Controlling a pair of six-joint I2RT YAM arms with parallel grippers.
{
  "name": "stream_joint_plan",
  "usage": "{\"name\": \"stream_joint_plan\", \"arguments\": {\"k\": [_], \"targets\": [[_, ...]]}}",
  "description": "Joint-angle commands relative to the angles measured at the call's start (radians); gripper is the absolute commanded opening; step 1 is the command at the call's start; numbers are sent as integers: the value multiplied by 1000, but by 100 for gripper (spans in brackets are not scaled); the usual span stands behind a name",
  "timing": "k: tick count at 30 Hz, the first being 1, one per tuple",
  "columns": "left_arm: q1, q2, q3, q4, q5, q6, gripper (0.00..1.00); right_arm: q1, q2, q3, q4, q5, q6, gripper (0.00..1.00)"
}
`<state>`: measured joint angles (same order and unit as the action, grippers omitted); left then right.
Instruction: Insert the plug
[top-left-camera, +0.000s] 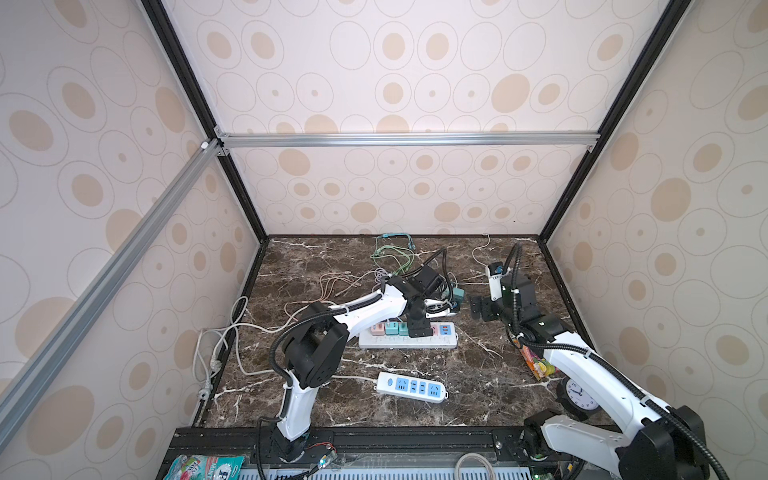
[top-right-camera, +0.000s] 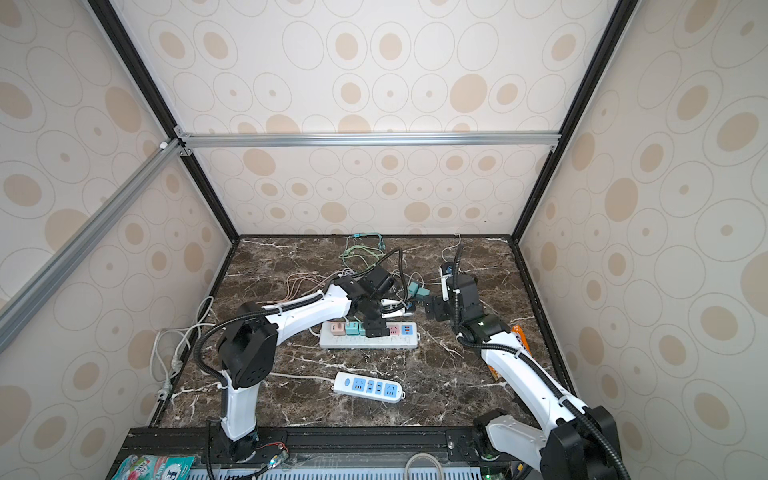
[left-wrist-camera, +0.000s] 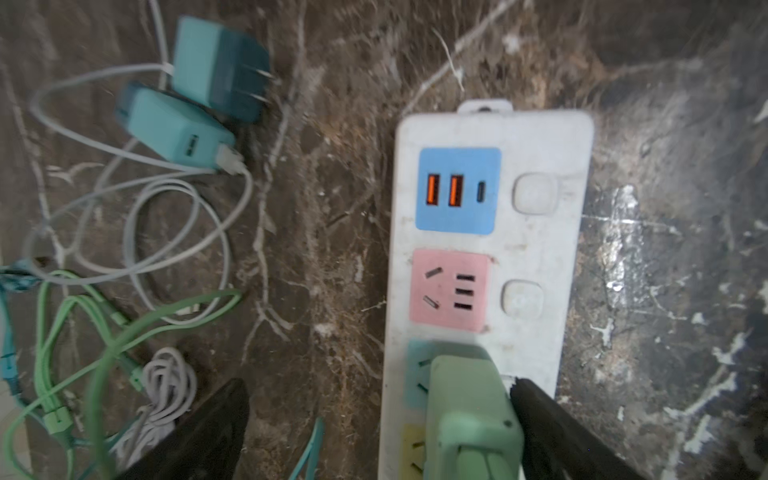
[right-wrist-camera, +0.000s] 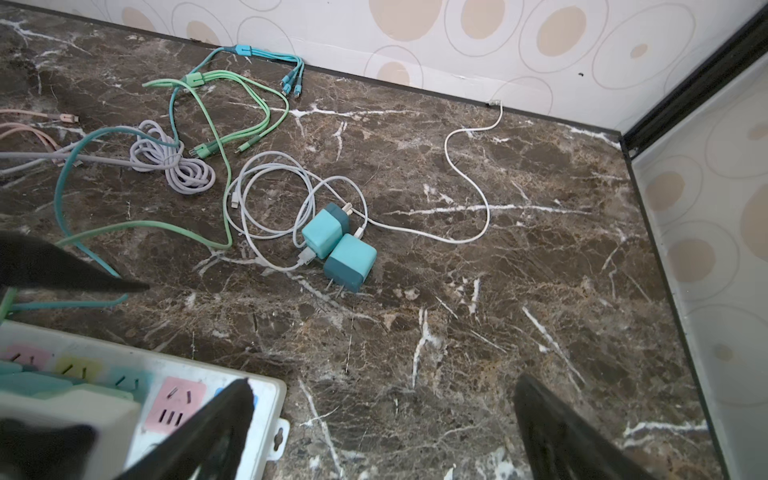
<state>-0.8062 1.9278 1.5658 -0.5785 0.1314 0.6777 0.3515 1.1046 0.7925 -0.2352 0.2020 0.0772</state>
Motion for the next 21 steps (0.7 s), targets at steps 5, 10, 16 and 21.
{"name": "stream_joint_plan", "arguments": {"k": [5, 10, 16, 21], "targets": [[10, -316, -176, 269, 46, -187, 98, -3, -2, -65, -45, -37, 356, 98], [74, -522, -431, 495, -171, -528, 98, -4, 48, -131, 26, -185, 546, 93], [116, -737, -682, 491, -334, -1038, 98, -4, 135, -124, -53, -329, 547, 81], [189, -928, -836, 377, -330, -1342, 98, -2, 167, -131, -118, -451, 444, 67]]}}
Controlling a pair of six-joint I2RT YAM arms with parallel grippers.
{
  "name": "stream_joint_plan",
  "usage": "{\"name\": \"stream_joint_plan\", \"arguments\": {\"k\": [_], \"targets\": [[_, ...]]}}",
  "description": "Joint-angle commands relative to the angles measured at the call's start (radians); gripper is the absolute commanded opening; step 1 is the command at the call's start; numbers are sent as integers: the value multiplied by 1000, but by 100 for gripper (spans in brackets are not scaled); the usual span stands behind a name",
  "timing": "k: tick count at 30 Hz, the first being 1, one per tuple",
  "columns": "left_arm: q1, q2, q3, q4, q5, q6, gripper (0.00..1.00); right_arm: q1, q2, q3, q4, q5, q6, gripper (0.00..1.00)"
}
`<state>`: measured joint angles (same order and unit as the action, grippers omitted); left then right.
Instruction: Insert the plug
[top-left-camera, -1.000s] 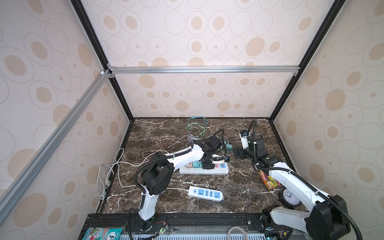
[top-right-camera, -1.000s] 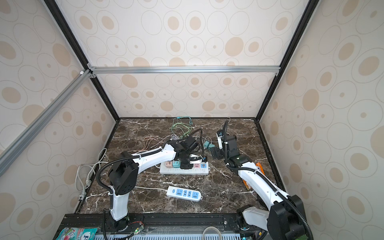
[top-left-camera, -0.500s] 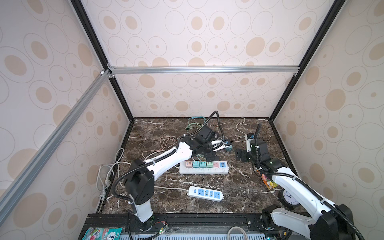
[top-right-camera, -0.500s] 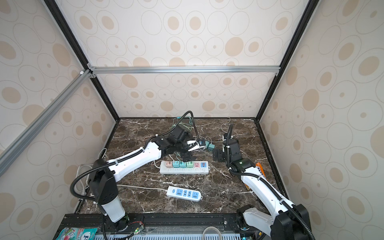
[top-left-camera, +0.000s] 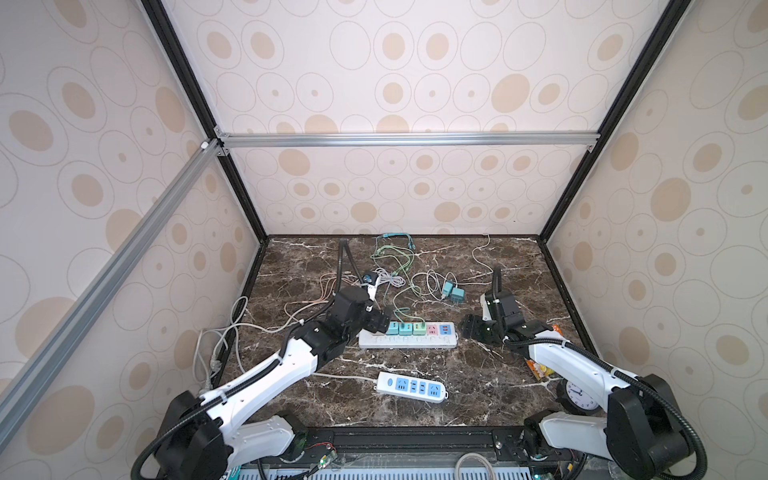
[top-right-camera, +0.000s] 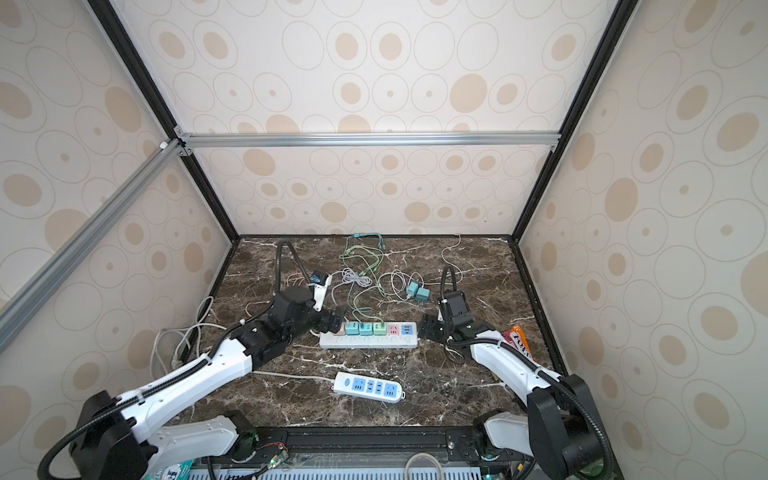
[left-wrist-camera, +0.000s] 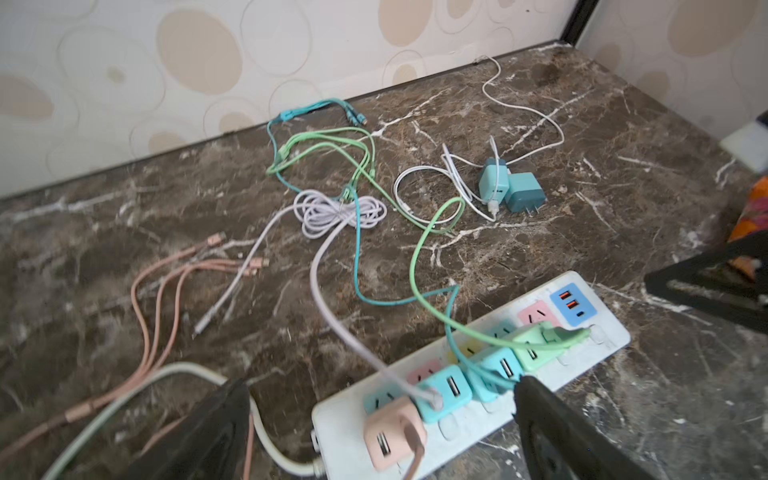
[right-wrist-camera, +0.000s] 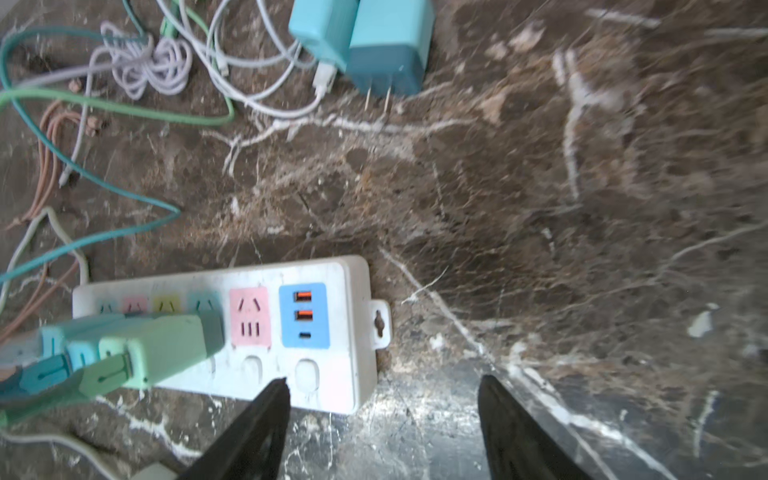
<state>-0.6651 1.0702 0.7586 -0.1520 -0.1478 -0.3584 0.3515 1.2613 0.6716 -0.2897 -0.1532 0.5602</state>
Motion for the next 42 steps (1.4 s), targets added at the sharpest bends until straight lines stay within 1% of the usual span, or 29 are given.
{"name": "stream_joint_plan", "arguments": {"k": [1, 2, 4, 7, 11, 14, 16, 19, 21, 23, 28, 31, 36, 38, 42], "targets": [[78, -88, -59, -105, -53, -379, 98, -1, 13, -13, -77, -107, -47, 65], [97, -104, -98, -144, -50, -436, 98, -1, 18, -15, -88, -122, -55, 62], [118, -133, -178, -153, -13, -513, 96, -2, 26, -17, -105, -145, -76, 58], [131, -132, -271, -58, 104, -561, 92, -1, 29, -34, -97, -167, -111, 55], [136, -19, -296, 49, 149, -567, 81, -2, 32, -68, -25, -220, -145, 53], [153, 66, -322, 169, 235, -601, 73, -1, 50, -79, 8, -256, -184, 53], [157, 105, -334, 228, 265, -612, 71, -1, 67, -87, 34, -274, -207, 53], [163, 135, -331, 264, 265, -598, 71, 0, 98, -84, 74, -289, -218, 52], [174, 149, -337, 297, 268, -587, 69, 0, 126, -78, 97, -268, -215, 51], [194, 175, -348, 344, 299, -587, 64, 1, 171, -61, 112, -265, -231, 50], [210, 222, -377, 426, 333, -589, 56, 8, 250, -23, 146, -272, -260, 48], [239, 271, -379, 488, 367, -572, 46, 17, 297, 9, 167, -282, -272, 47], [291, 362, -343, 538, 399, -523, 42, 42, 379, 81, 203, -290, -278, 46], [314, 407, -311, 538, 399, -487, 40, 57, 421, 118, 214, -289, -281, 46], [362, 481, -231, 512, 393, -418, 38, 72, 503, 186, 248, -284, -256, 46]]}}
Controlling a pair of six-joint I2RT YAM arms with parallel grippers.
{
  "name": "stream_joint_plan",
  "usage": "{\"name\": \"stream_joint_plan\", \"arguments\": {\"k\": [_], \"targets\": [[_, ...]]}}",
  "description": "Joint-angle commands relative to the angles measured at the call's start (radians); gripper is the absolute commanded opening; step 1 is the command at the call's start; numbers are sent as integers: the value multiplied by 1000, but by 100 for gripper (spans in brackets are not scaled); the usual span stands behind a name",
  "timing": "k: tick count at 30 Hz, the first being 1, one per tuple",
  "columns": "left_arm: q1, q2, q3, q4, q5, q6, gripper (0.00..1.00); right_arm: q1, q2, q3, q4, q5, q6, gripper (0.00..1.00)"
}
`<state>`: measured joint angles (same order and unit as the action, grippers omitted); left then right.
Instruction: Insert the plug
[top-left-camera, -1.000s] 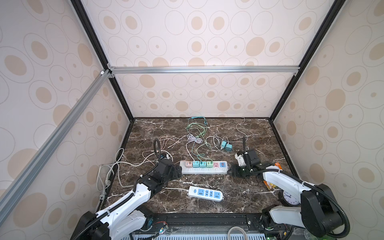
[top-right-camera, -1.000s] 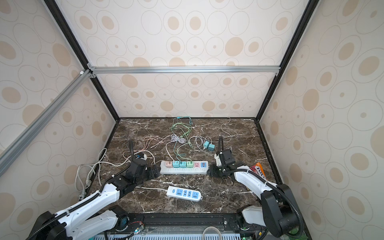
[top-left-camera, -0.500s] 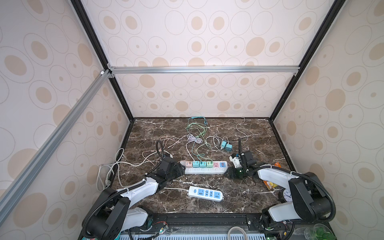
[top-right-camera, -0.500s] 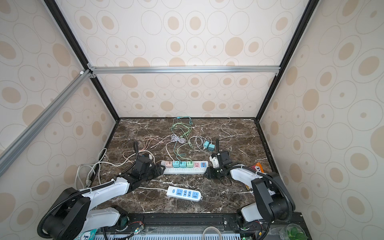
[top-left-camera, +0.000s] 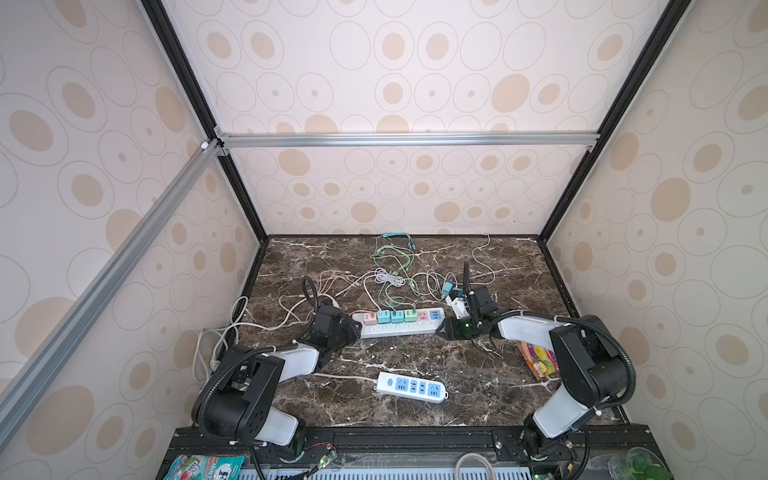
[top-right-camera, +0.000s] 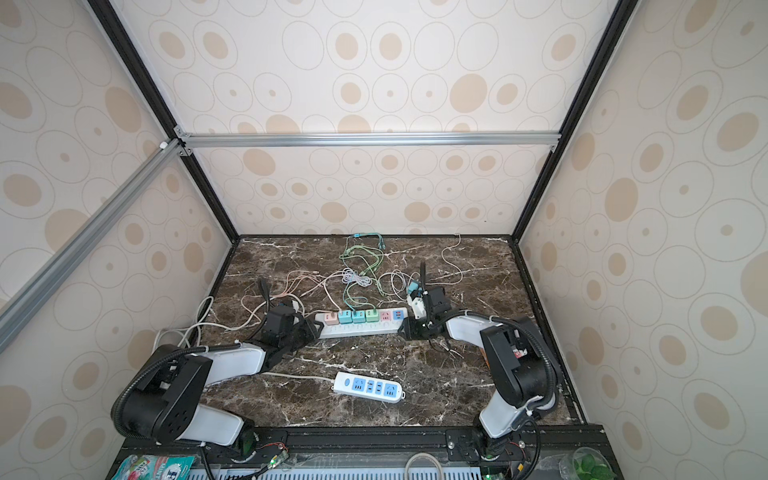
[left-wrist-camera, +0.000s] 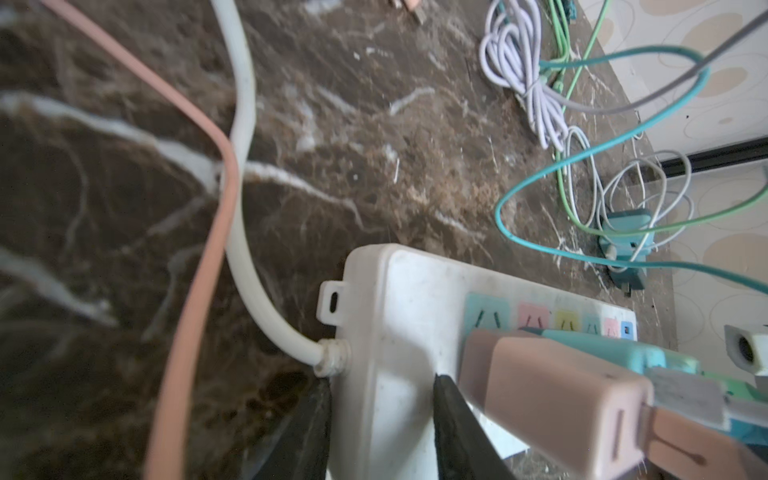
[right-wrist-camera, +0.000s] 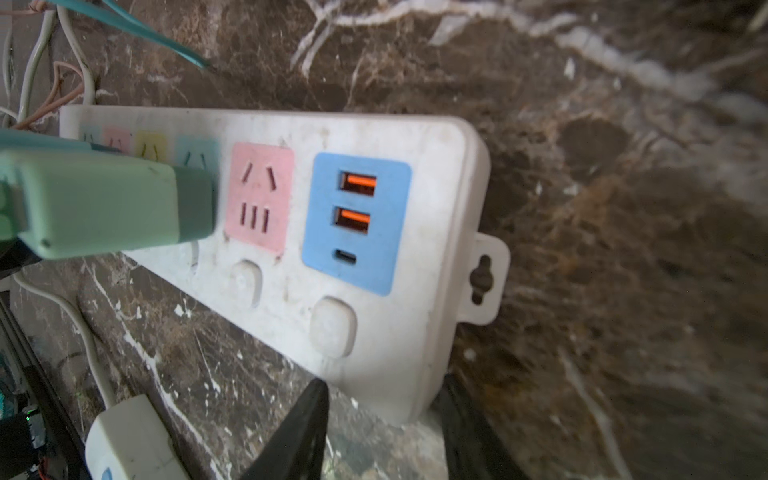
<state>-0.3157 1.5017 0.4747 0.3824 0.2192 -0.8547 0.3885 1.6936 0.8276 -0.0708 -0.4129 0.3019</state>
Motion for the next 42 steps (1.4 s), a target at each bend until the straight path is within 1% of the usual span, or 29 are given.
{"name": "stream_joint_plan", "arguments": {"k": [1, 6, 8, 11, 16, 21, 24, 26, 29, 31, 34, 35, 39, 40, 42], "targets": [[26, 65, 72, -33, 22, 99, 39, 36, 91, 50, 36, -22, 10, 45], [73, 128, 171, -92, 1, 193, 44, 45, 180, 138, 50, -12, 38, 45], [86, 153, 214, -140, -12, 234, 45, 51, 210, 169, 45, -9, 42, 46], [100, 180, 252, -161, -17, 264, 47, 56, 228, 193, 42, 2, 51, 46], [113, 205, 284, -188, -37, 295, 49, 56, 200, 183, 40, 35, 66, 50], [113, 186, 280, -203, -27, 315, 56, 56, 134, 168, -24, 99, 59, 55], [113, 151, 253, -212, -34, 317, 61, 56, 79, 151, -61, 141, 55, 62], [113, 112, 229, -211, -19, 324, 66, 56, 31, 132, -89, 174, 53, 71], [112, 47, 198, -236, -26, 324, 73, 56, -49, 93, -117, 181, 24, 81], [113, 5, 177, -263, -38, 316, 77, 57, -107, 53, -121, 170, -9, 84], [108, -66, 135, -291, -49, 292, 84, 61, -191, -2, -133, 121, -92, 90], [106, -94, 117, -298, -57, 280, 86, 66, -223, -13, -147, 107, -130, 100], [97, -189, 59, -318, -94, 233, 95, 113, -328, -27, -212, 79, -305, 99], [96, -211, 49, -325, -109, 224, 97, 134, -351, -28, -227, 67, -365, 99], [96, -242, 37, -331, -133, 211, 98, 193, -386, -30, -258, 58, -491, 99]]}}
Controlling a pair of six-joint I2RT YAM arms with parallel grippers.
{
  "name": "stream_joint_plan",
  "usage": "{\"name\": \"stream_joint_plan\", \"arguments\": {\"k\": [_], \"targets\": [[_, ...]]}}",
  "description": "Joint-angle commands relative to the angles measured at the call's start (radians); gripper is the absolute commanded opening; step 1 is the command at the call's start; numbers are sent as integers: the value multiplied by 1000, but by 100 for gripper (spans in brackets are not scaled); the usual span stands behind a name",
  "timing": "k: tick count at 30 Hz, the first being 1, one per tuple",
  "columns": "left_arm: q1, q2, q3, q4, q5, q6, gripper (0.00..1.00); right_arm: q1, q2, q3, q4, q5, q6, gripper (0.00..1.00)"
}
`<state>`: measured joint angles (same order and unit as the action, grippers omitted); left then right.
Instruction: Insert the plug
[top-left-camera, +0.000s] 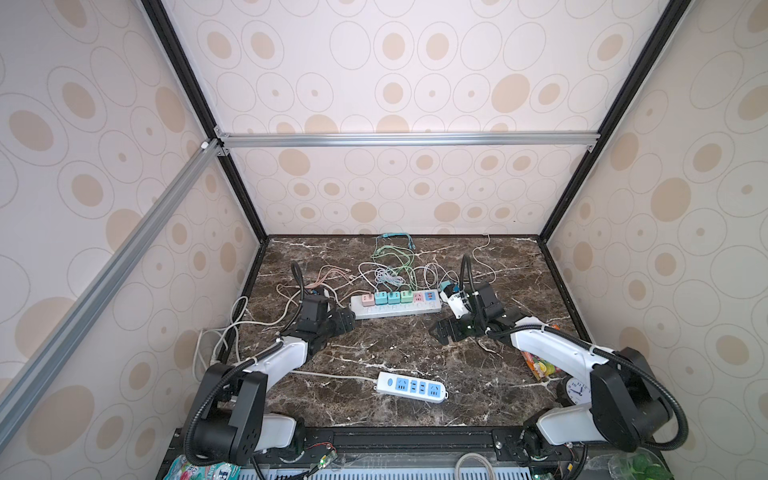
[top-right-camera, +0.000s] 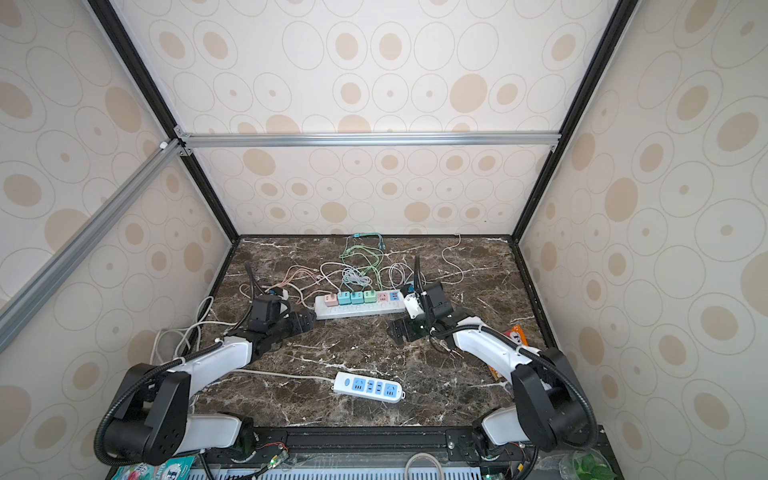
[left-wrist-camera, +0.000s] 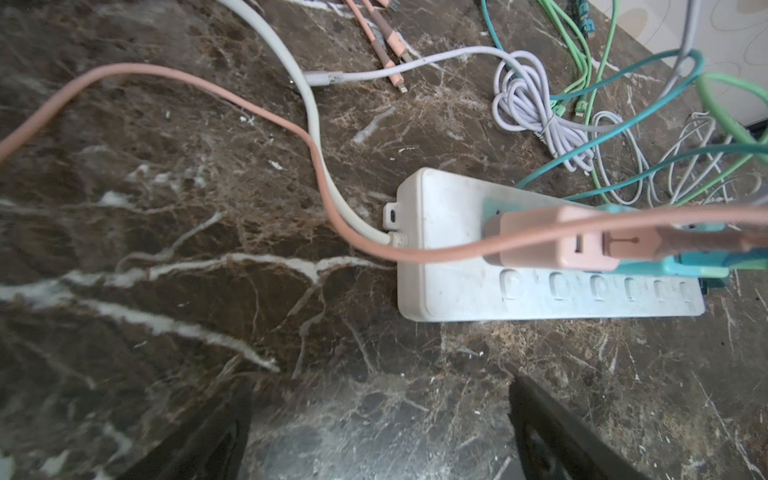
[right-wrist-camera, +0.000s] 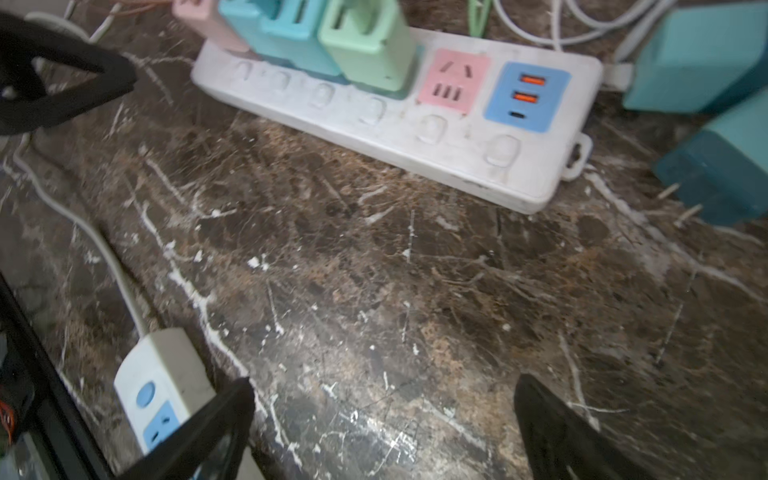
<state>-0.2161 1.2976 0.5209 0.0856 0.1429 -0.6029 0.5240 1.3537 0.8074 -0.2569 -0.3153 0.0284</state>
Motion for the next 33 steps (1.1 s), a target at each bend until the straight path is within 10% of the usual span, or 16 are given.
{"name": "stream_joint_plan", "arguments": {"k": [1, 8, 19, 33], "targets": [[-3, -55, -13, -35, -68, -47, 98, 99, -57, -11, -88, -32, -285, 99], [-3, -109, -34, 14, -92, -98, 98, 380, 36, 38, -234, 71, -541, 100], [-4, -128, -68, 32, -107, -115, 98, 530, 261, 101, -175, 209, -466, 96], [-68, -94, 8, -91, -302, -97, 98, 461, 327, 124, -226, 338, -694, 50]]}}
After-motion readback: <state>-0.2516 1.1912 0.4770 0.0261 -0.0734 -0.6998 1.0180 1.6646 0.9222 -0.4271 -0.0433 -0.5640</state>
